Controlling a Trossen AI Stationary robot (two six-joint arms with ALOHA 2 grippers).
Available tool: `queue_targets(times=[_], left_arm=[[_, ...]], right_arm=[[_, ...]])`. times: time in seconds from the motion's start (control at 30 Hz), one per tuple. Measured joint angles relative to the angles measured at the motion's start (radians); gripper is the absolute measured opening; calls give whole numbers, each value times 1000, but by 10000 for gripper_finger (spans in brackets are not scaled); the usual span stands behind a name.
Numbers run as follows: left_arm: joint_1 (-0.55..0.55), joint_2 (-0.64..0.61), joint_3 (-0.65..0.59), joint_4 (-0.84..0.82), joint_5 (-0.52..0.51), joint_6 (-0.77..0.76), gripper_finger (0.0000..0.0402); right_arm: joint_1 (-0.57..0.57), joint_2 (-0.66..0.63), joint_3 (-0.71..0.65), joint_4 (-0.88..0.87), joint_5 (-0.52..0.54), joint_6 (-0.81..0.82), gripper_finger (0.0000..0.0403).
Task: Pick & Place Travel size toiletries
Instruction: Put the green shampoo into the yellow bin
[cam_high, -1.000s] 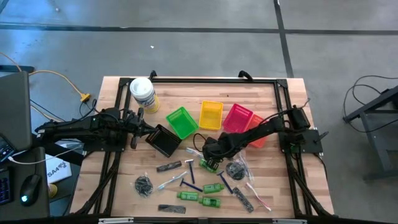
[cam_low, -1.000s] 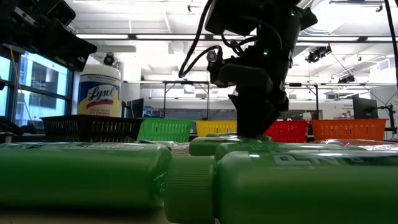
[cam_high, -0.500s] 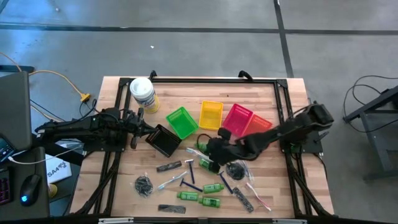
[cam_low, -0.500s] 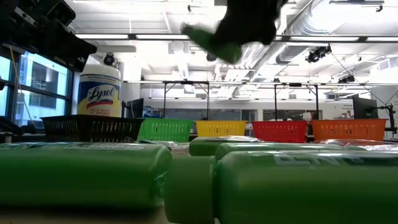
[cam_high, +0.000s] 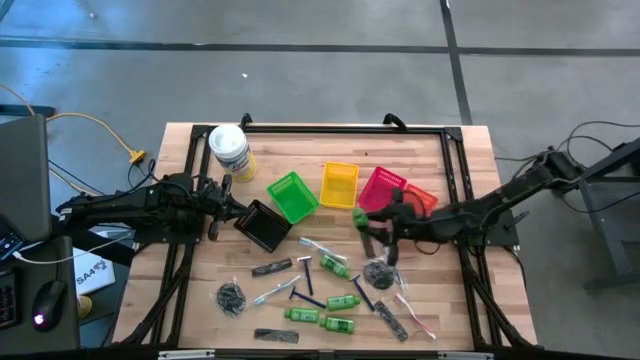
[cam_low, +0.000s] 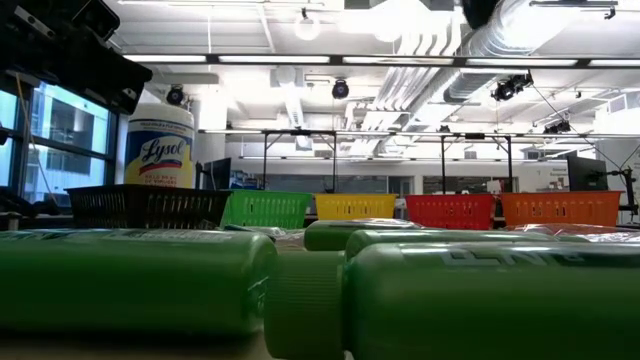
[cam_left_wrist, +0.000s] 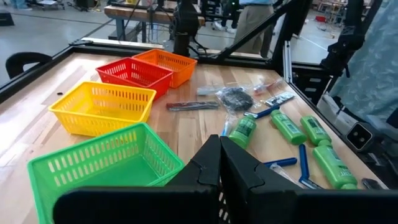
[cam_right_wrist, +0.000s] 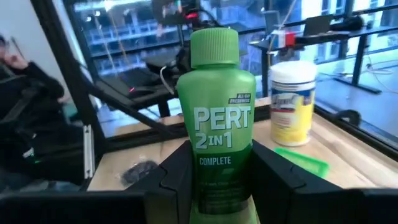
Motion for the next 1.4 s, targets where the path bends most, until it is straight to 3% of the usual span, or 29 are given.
queue_targets(times=[0.2,0.5,0.87,1.0,1.1,1.3,1.4], left_arm=[[0,0,0,0,0,0,0],[0,0,0,0,0,-5,0],[0,0,0,2,0,-6,0],[0,0,0,10,0,-5,0],[0,0,0,22,0,-23,0],[0,0,0,26,0,-26,0],[0,0,0,25,0,-26,0]], right_arm=[[36,-94,-216,186,110,3,116],[75,-103,-428,423,222,56,115],[96,-103,-457,452,268,56,115],[37,-103,-422,432,244,53,117],[-39,-103,-311,262,154,72,112],[-199,-24,91,-503,50,218,113],[-273,53,239,-715,-25,250,112]])
